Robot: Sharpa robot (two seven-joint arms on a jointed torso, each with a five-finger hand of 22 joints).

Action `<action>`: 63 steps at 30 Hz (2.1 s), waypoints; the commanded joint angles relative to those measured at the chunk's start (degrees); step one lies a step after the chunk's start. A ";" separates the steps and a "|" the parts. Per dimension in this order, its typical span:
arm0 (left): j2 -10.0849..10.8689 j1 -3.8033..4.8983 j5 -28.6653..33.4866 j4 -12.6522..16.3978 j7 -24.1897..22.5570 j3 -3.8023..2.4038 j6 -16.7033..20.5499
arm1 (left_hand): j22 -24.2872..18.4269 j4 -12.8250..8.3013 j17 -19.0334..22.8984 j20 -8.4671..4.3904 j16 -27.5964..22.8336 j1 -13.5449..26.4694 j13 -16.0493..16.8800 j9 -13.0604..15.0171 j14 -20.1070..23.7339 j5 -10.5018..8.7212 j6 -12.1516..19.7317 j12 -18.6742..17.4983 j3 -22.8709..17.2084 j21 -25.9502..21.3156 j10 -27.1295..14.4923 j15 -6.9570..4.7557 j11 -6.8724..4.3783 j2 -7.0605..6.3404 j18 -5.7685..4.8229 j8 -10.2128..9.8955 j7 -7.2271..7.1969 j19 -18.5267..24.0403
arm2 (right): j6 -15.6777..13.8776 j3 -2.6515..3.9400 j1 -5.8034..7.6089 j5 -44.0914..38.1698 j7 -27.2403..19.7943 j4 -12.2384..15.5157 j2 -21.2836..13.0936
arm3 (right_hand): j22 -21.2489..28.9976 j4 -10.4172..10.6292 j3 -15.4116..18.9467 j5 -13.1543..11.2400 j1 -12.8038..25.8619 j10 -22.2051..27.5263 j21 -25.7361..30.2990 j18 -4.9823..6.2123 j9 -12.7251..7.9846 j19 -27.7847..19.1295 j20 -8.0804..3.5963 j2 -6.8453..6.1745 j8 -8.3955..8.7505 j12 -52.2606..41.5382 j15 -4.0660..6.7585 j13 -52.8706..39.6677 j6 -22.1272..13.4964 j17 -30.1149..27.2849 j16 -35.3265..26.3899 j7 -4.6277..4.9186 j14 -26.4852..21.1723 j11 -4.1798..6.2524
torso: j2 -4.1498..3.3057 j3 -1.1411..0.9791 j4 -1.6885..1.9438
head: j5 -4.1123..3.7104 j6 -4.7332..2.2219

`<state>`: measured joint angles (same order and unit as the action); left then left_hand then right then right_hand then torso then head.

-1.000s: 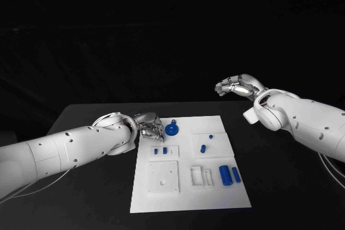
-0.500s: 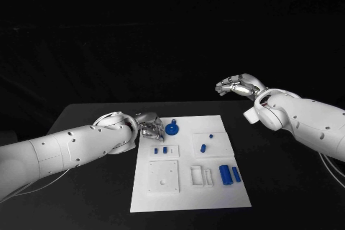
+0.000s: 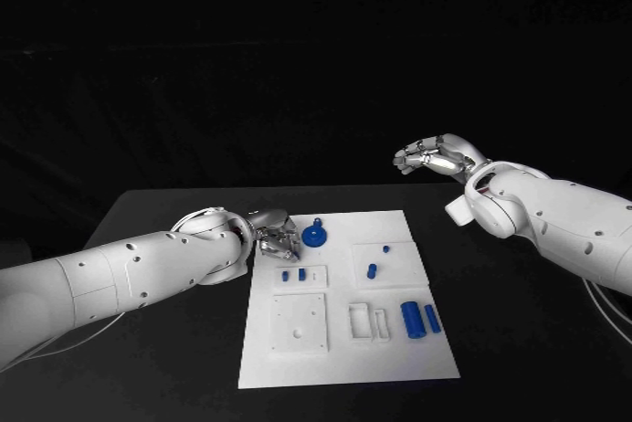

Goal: Assemble the parts on the task board

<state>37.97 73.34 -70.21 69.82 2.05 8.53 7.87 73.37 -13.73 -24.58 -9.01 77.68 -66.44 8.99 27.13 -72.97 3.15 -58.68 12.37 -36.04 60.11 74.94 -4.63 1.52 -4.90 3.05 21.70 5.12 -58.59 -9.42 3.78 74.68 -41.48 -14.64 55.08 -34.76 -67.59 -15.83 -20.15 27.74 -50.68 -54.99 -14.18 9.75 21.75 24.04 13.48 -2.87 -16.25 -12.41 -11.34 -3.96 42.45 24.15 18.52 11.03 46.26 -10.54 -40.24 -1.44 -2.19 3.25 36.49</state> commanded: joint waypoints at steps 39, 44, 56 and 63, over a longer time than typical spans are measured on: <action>-0.05 -0.34 -13.48 2.58 -0.03 2.08 2.48 | 0.23 -0.60 -0.34 -1.36 0.87 -0.20 0.44 0.17 -0.35 1.88 -1.53 -0.59 -0.66 0.42 1.61 -0.71 -0.38 -0.16 4.84 0.36 0.08 -0.28 | 0.09 0.03 -0.01 0.00 -0.55 0.18 -0.17 | -0.15 0.06 -0.04 0.32 0.42 -0.38 0.30 -0.06 -0.09 -0.17 0.24 -0.06 -0.28 0.43 0.04 0.04 -0.40 -0.14 -0.03 2.14 -0.35 -0.03 | -0.01 0.06 -0.02 | -0.07 0.17; 0.01 -0.33 -13.44 2.52 -0.33 2.08 2.47 | 0.23 -0.57 -0.33 -1.38 0.86 -0.16 0.45 0.16 -0.33 1.83 -1.53 -0.64 -0.68 0.42 1.61 -0.70 -0.38 -0.19 4.83 0.33 0.09 -0.28 | 0.11 0.03 -0.01 0.00 -0.52 0.21 -0.25 | -0.16 0.06 -0.04 0.32 0.42 -0.38 0.31 -0.05 -0.10 -0.16 0.25 -0.06 -0.29 0.44 0.04 0.04 -0.40 -0.14 -0.02 2.14 -0.35 -0.03 | 0.00 0.03 -0.01 | -0.10 0.17; 0.42 -0.33 -11.10 2.93 -1.81 2.09 3.94 | 0.18 -1.44 -0.10 -1.36 0.37 -0.31 0.73 -1.87 0.38 1.95 6.09 -1.79 -0.18 0.11 1.31 -0.33 0.00 -3.96 4.41 -4.22 1.97 0.11 | 0.07 0.03 -0.01 0.00 -0.53 0.22 -0.56 | -0.18 0.05 -0.04 0.32 0.42 -0.39 0.33 -0.04 -0.11 -0.16 0.26 -0.07 -0.30 0.45 0.04 0.04 -0.41 -0.16 -0.02 2.14 -0.36 -0.03 | 0.00 0.08 0.02 | -0.15 0.04; 0.61 -0.33 -11.09 2.84 -1.71 2.09 4.63 | 0.13 -1.30 -0.04 -1.39 0.29 -0.15 0.93 -2.32 0.45 1.57 7.91 -2.13 0.43 -0.04 1.47 -0.36 -0.03 -4.94 4.35 -5.11 1.73 0.18 | 0.07 0.03 -0.01 0.00 -0.53 0.21 -0.59 | -0.19 0.05 -0.05 0.32 0.42 -0.40 0.34 -0.03 -0.11 -0.16 0.26 -0.06 -0.30 0.46 0.04 0.04 -0.41 -0.16 -0.02 2.14 -0.36 -0.03 | -0.01 0.06 0.01 | -0.12 0.07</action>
<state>38.59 73.00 -81.73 72.58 0.89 10.63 12.23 73.50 -15.01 -24.67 -9.44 78.32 -66.42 9.87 24.84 -72.59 4.98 -51.04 10.41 -35.89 60.34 76.49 -5.37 1.19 -9.29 3.32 16.73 6.93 -58.55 -9.45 3.78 74.68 -41.47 -14.64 55.20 -35.31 -67.72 -15.83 -20.15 27.74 -50.68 -54.99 -14.18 9.75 21.72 24.04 13.48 -2.87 -16.25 -12.18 -11.34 -3.97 42.45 24.06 18.52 11.04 46.26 -10.54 -40.24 -1.36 -2.17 3.11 36.51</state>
